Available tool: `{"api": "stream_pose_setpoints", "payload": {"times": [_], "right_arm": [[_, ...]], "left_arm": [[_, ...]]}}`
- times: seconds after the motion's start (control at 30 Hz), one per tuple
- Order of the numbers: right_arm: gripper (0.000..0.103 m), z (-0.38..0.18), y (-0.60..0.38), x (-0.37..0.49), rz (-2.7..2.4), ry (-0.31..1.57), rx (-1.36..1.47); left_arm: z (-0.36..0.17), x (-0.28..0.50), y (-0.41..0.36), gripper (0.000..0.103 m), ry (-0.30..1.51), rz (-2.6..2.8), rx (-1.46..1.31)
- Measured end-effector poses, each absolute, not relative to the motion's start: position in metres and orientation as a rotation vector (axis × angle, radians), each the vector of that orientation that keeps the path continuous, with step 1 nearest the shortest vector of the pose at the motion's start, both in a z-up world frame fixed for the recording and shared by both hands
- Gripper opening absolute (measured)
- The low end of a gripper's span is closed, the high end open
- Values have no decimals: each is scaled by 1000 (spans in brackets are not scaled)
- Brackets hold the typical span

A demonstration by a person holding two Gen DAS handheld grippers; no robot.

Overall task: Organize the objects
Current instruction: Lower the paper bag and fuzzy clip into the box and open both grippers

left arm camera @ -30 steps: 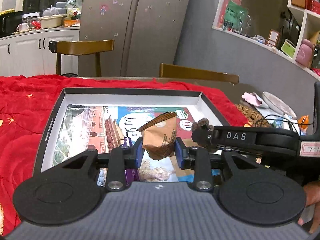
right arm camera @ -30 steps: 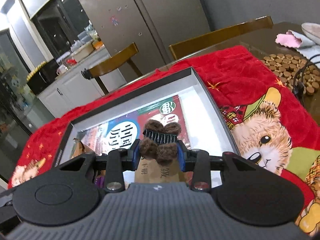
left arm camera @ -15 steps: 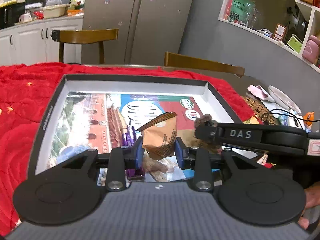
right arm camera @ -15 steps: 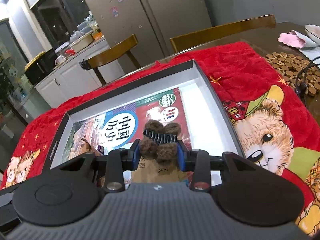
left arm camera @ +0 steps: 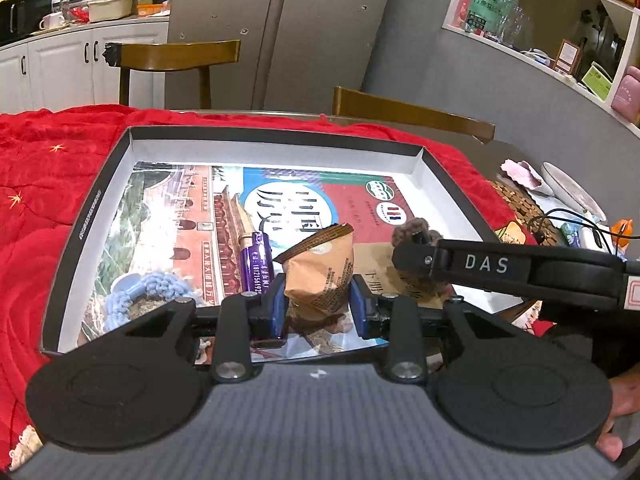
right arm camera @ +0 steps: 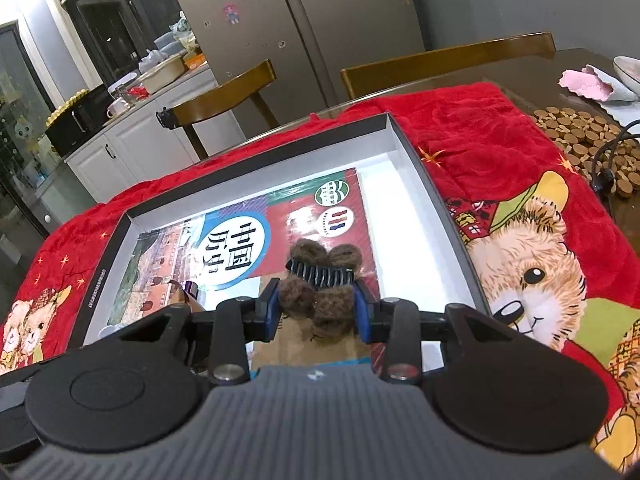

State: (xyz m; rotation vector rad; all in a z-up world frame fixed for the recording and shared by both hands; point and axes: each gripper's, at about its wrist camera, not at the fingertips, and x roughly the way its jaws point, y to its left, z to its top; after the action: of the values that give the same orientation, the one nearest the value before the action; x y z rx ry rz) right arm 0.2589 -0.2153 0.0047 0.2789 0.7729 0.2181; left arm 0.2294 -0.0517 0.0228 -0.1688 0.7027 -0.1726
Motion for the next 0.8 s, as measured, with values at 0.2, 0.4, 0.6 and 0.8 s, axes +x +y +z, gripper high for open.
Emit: {"api": "stream_pose_setpoints", "payload": {"times": [0.2, 0.4, 0.6, 0.8], "right_arm": [[41, 5, -215, 259, 224, 782, 282], [41, 5, -215, 260, 229, 787, 278], [42, 5, -214, 261, 235, 790, 286], [45, 6, -215, 261, 246, 794, 299]], "left_arm": [[23, 231, -52, 38, 707, -173, -177], [21, 233, -48, 38, 721, -177, -203], [21, 233, -48, 38, 718, -172, -213], [20, 235, -44, 52, 741, -192, -249]]}}
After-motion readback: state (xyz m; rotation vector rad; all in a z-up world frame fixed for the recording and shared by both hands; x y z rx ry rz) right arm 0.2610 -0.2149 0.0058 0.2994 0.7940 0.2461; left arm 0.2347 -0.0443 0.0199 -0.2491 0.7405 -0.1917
